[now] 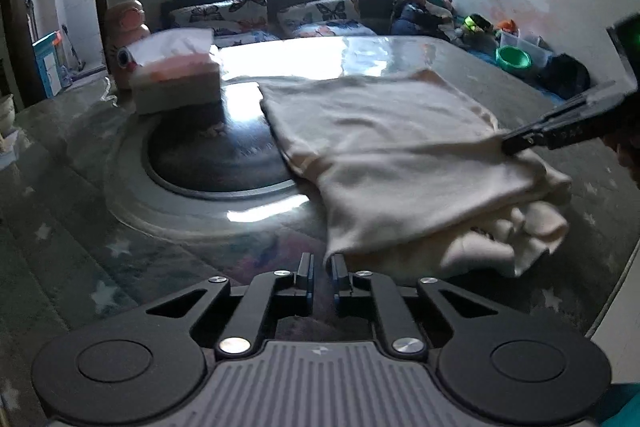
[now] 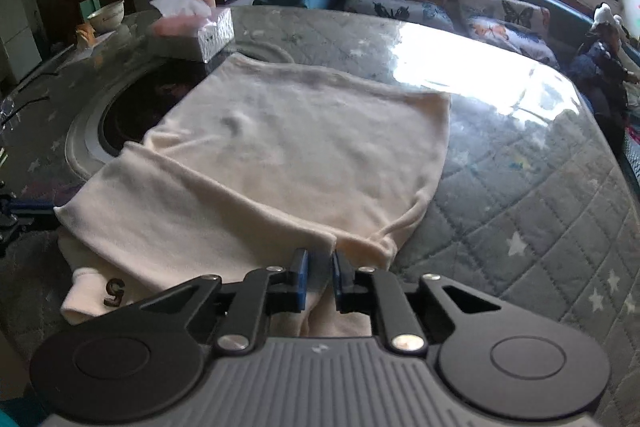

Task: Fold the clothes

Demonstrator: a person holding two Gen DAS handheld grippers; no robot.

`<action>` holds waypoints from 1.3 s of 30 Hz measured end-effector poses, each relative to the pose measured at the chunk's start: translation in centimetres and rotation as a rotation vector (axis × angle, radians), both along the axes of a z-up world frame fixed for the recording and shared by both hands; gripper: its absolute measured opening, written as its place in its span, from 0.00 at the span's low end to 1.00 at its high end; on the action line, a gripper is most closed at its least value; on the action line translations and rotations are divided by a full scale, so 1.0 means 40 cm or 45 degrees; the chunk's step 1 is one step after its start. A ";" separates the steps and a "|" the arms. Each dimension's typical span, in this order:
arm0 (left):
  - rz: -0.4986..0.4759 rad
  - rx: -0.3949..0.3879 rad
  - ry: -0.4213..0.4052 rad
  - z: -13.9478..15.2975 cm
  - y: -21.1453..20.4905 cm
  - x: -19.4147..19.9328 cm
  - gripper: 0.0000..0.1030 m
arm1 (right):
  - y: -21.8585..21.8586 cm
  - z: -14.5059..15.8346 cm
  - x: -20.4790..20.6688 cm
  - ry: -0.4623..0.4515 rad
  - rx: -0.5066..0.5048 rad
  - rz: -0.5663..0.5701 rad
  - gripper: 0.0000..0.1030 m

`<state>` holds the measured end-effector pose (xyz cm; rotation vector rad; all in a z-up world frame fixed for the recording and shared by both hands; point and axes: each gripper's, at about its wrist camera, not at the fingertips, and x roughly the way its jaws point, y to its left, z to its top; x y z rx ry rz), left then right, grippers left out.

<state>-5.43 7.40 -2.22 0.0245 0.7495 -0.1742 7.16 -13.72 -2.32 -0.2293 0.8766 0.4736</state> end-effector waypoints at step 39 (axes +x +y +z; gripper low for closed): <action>-0.025 -0.067 0.009 0.003 -0.059 0.189 0.41 | 0.024 0.012 -0.042 -0.045 -0.018 0.197 0.24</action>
